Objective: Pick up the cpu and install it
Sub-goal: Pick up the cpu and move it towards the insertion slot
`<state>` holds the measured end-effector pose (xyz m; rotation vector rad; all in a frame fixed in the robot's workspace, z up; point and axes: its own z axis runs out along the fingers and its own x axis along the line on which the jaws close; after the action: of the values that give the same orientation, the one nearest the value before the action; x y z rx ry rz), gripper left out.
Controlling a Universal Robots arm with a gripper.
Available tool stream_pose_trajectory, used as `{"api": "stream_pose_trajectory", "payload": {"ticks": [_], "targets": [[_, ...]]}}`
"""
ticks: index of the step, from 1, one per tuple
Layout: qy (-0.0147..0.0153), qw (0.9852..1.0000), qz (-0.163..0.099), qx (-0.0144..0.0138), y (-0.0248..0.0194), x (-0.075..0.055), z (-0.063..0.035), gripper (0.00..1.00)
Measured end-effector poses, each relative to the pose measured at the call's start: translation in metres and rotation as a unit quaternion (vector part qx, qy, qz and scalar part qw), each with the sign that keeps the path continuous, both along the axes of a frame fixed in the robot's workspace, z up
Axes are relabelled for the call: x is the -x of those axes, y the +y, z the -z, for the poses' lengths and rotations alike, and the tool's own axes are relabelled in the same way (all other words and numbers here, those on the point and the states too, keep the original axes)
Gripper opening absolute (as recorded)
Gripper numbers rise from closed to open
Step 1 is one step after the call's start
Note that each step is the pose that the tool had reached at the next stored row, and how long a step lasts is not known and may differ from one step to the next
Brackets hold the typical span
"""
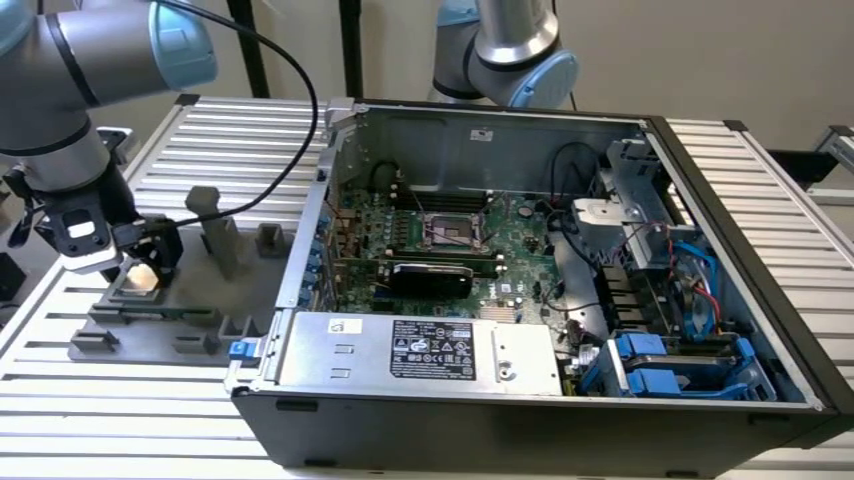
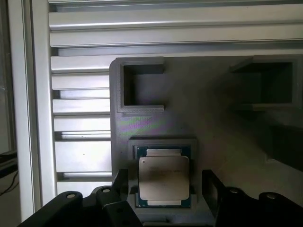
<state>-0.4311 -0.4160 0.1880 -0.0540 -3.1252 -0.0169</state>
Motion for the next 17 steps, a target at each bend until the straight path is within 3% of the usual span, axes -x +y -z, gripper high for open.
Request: {"api": "stream_pose_trajectory", "payload": {"ticks": [17], "targets": [[-0.0011, 1.0000, -0.009, -0.0014, 0.0026, 0.0019, 0.0028, 0.73]]}}
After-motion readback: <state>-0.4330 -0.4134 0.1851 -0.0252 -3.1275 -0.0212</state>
